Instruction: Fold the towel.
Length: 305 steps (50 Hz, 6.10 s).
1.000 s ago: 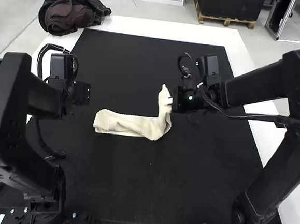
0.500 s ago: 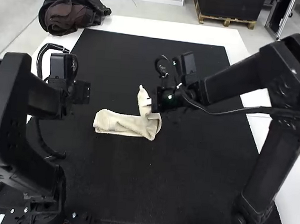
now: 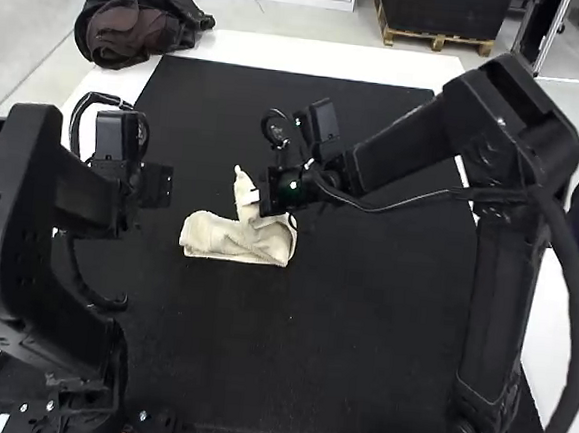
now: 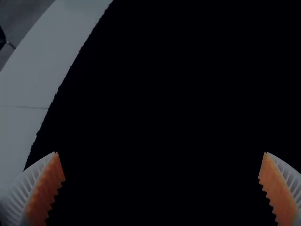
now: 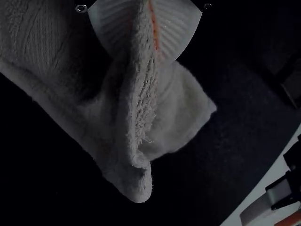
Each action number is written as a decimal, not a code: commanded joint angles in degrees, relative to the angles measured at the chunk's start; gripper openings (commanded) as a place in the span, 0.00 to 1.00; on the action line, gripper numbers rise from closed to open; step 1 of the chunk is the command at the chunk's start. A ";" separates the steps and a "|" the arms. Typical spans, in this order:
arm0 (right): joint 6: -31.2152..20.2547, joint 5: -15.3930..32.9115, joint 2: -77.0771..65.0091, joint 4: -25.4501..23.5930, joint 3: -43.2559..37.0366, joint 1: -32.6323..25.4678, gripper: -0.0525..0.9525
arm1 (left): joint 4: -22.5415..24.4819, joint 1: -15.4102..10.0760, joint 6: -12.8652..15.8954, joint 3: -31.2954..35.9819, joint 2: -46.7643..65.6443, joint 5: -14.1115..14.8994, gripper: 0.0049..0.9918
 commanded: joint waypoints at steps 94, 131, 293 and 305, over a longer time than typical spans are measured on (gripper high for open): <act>3.45 -2.02 6.39 8.80 5.34 4.24 0.03 | 3.03 7.82 3.48 0.22 -0.70 2.45 0.98; 1.96 -1.76 16.49 19.34 2.18 2.49 0.03 | 3.03 7.91 3.31 0.31 -0.70 2.89 0.98; 9.08 11.42 -108.49 -4.12 -26.65 -43.04 0.96 | -19.29 -6.06 -3.99 9.45 -68.91 -0.62 0.97; -3.40 23.55 -108.49 0.36 -40.18 -43.04 0.96 | 5.40 -6.33 1.37 -6.37 -68.91 3.33 0.97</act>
